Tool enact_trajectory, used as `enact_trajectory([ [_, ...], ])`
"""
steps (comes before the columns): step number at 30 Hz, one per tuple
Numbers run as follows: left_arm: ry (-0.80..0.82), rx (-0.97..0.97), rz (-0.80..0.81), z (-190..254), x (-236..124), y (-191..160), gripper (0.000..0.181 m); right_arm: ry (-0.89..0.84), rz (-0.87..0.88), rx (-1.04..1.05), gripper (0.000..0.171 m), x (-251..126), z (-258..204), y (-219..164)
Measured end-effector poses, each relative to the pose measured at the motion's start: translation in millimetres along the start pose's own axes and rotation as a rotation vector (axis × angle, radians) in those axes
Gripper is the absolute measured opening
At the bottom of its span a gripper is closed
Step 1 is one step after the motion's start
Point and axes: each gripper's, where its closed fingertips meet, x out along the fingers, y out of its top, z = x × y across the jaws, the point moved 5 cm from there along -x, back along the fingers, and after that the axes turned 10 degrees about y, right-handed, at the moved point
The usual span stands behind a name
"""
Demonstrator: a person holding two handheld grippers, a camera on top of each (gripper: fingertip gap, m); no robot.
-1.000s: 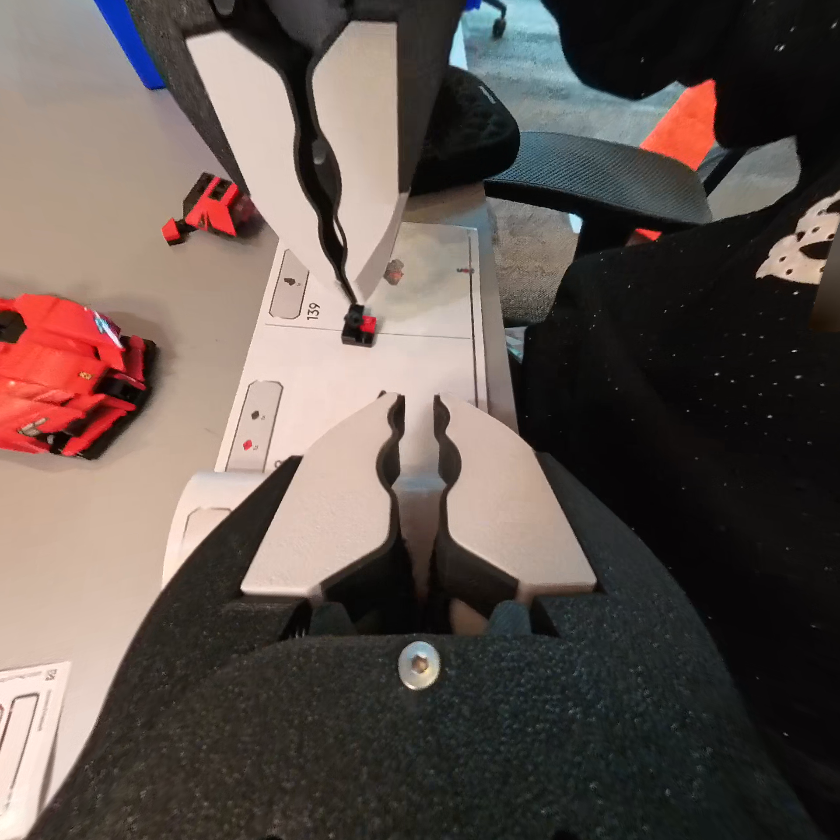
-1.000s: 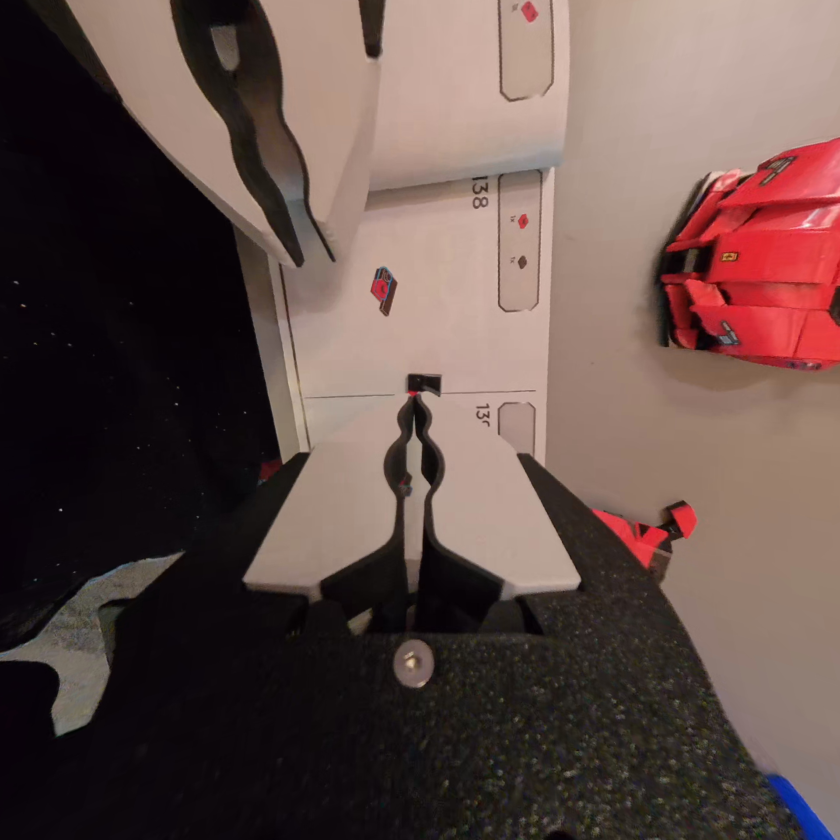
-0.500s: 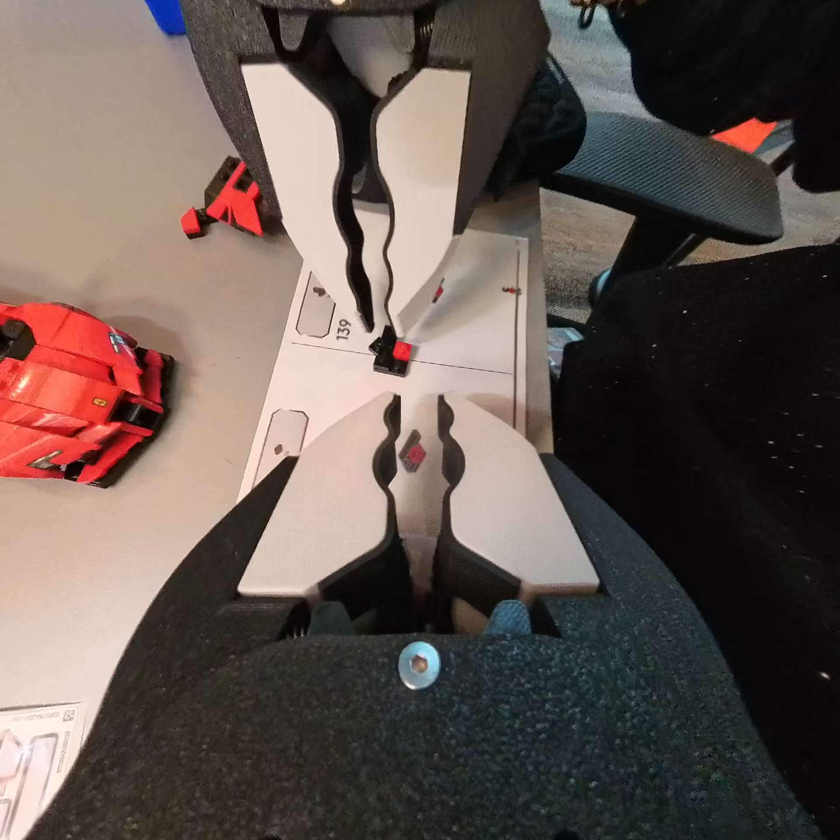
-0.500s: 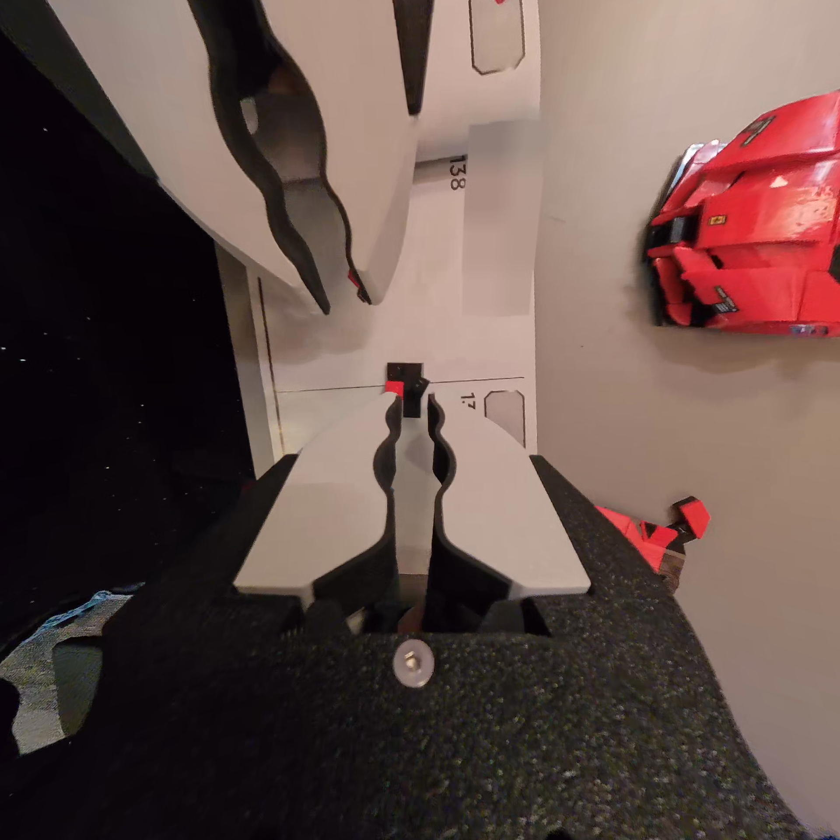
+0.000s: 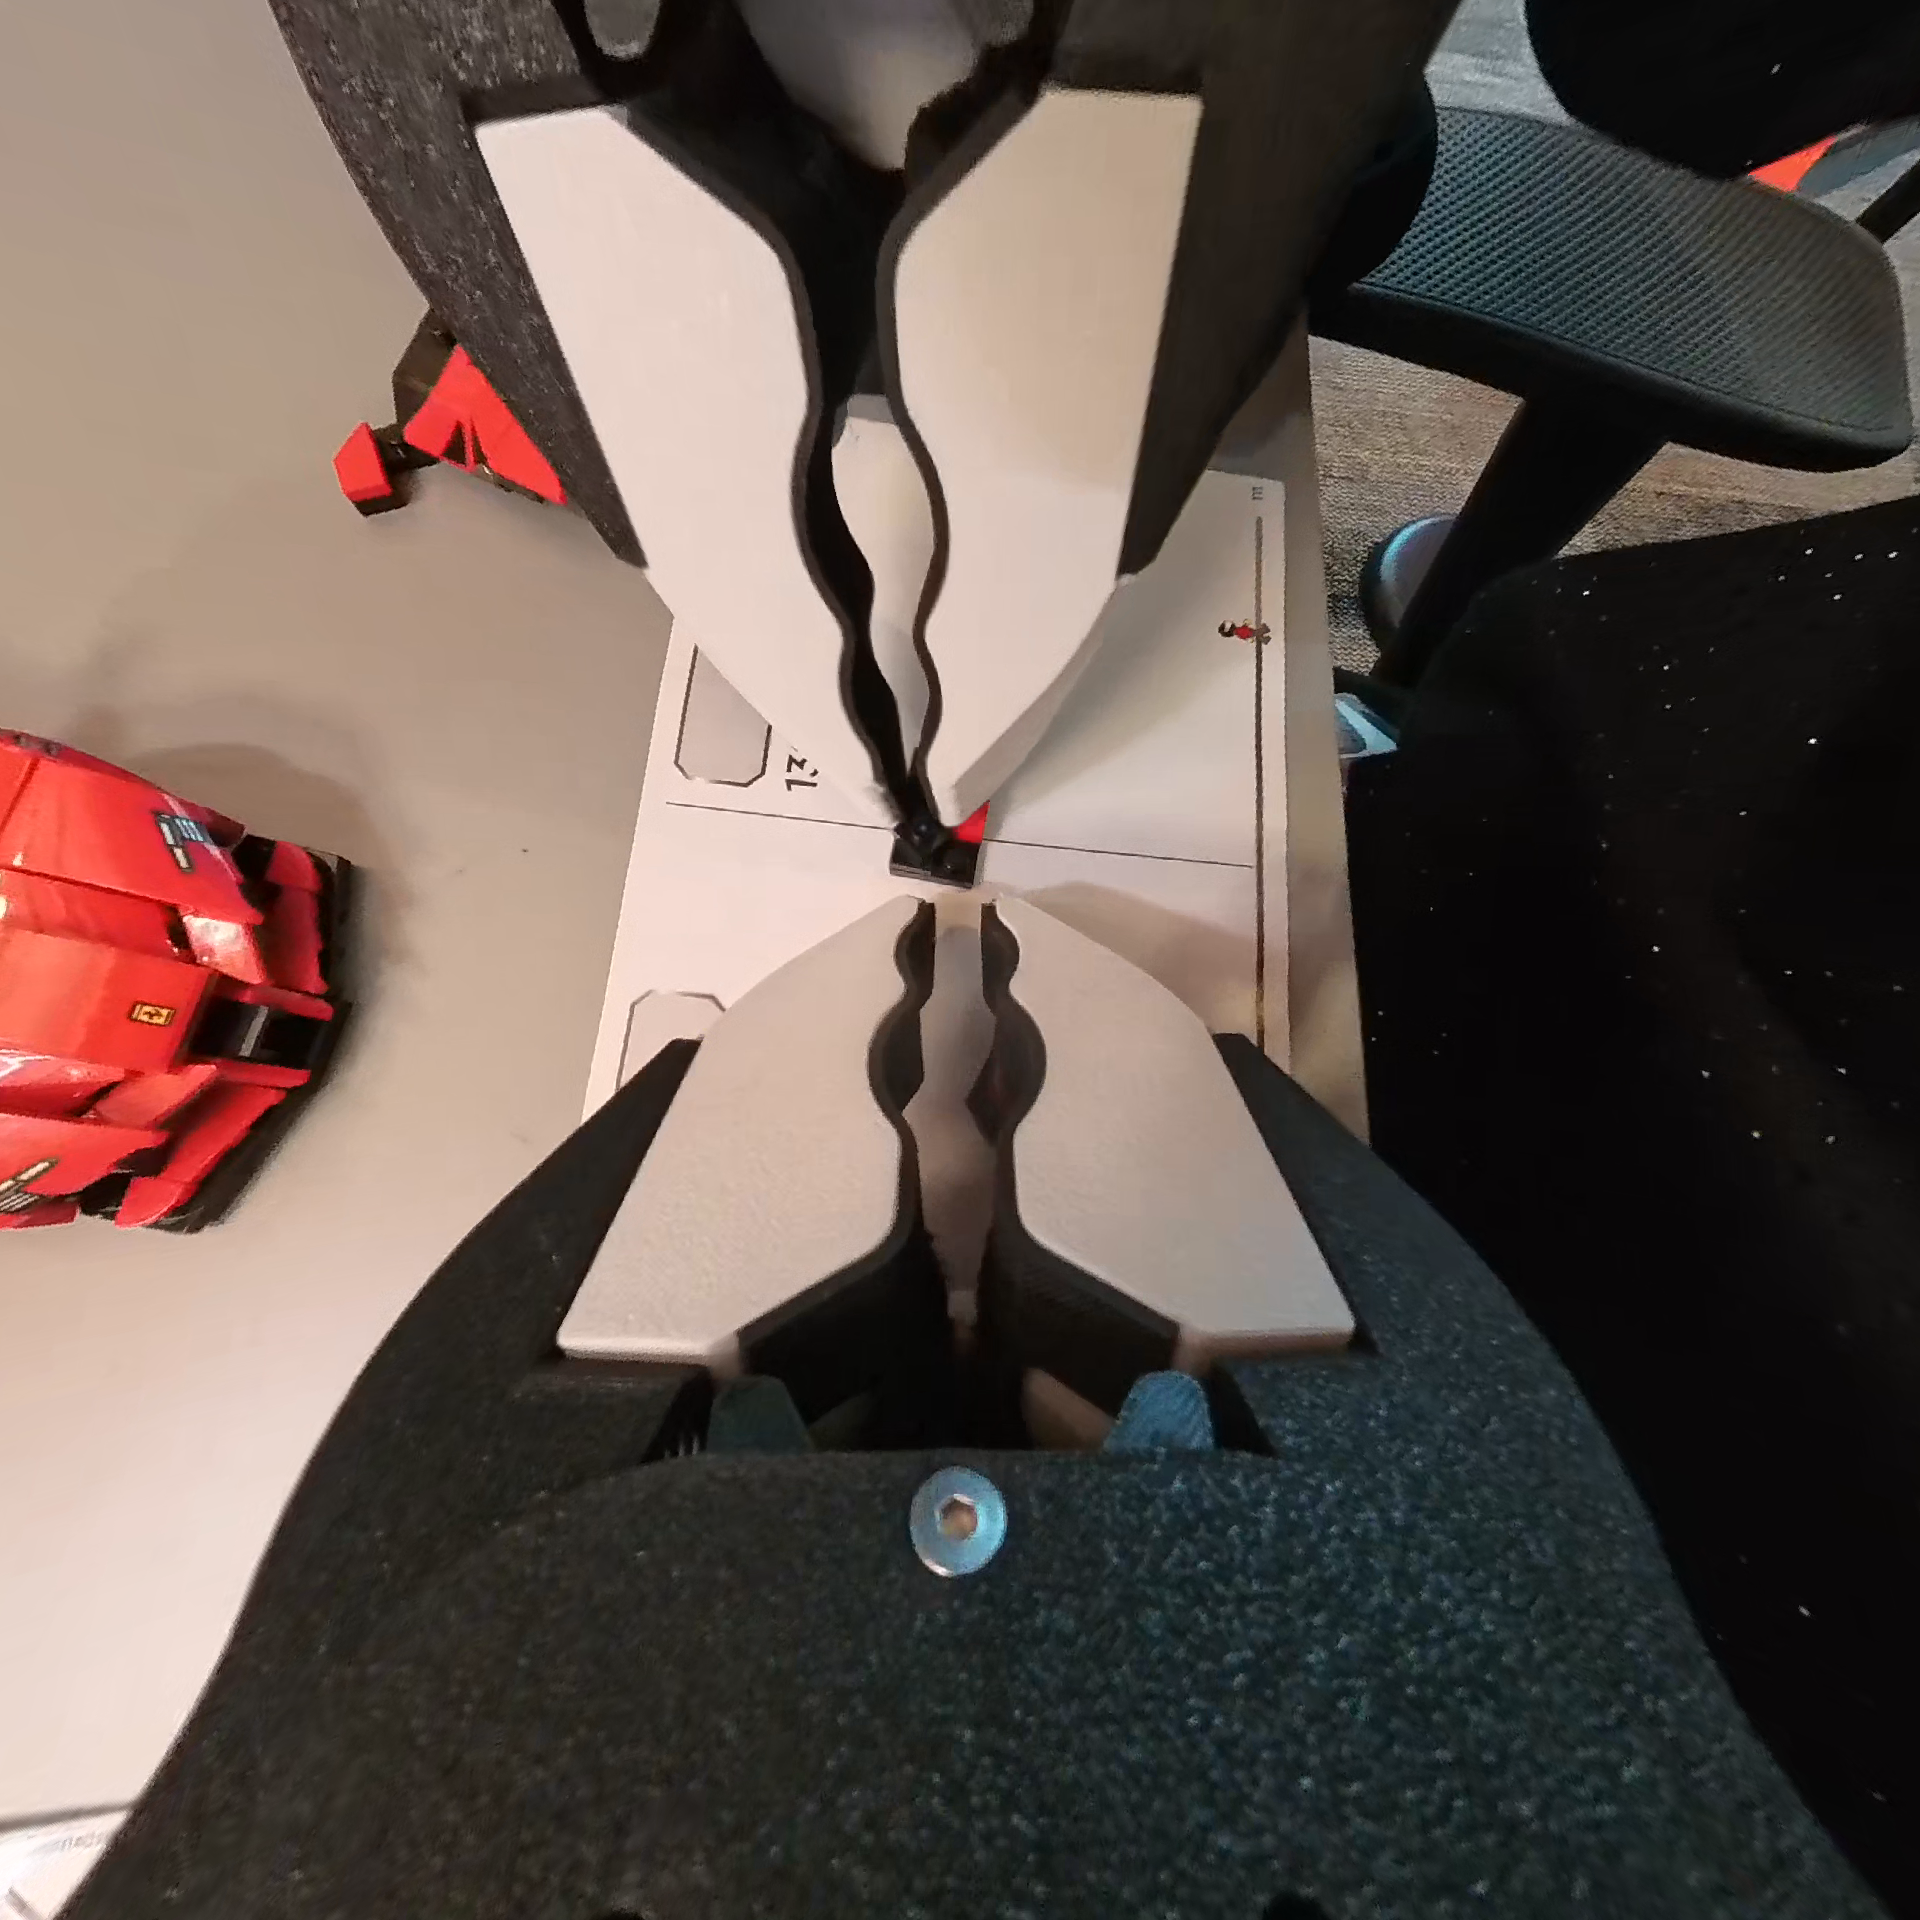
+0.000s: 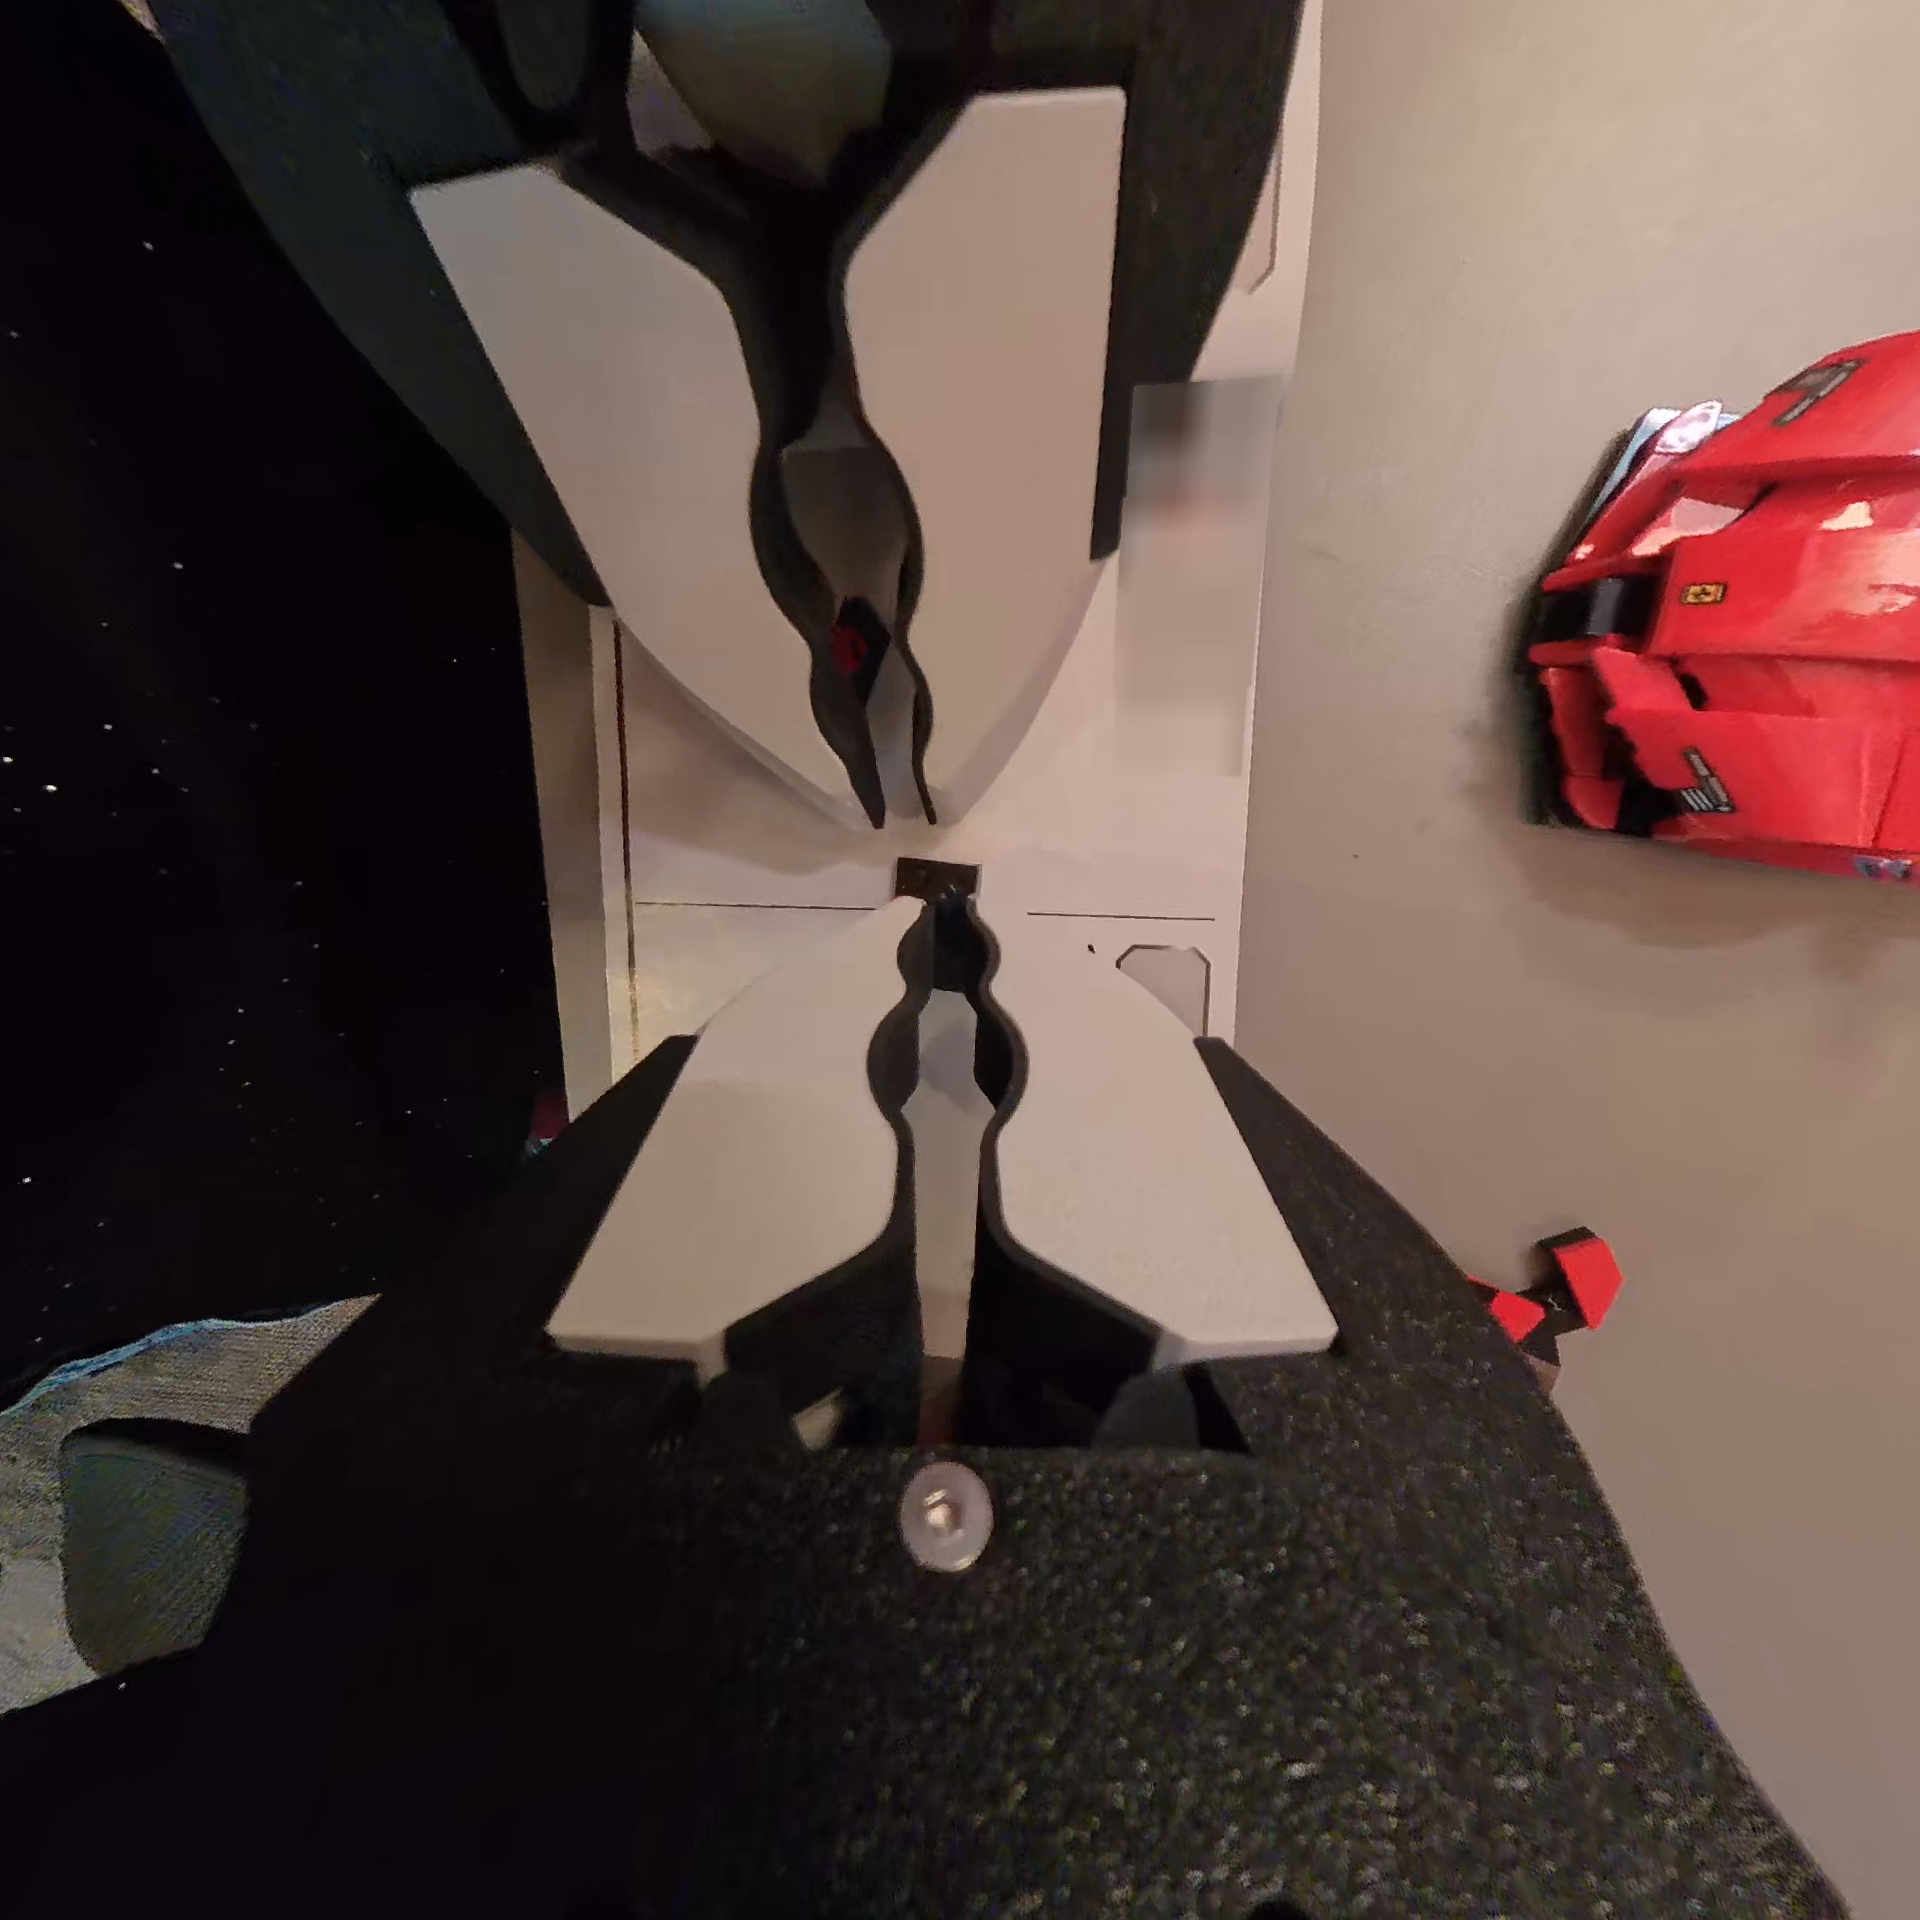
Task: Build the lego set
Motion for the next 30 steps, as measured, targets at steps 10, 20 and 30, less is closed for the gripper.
enact_trajectory([
  [10,-0.003,0.017,-0.002,1.3,3.6,-0.2,0.007,0.026,-0.032,-0.046,0.003,2.8,-3.5,2.0],
  [20,-0.03,0.043,-0.004,3.8,4.0,2.3,0.004,0.008,-0.037,-0.062,0.004,2.5,-1.9,2.2],
  [30,-0.037,0.029,-0.005,3.4,4.8,2.1,0.004,0.006,0.011,-0.049,0.0,1.5,-5.2,4.2],
])
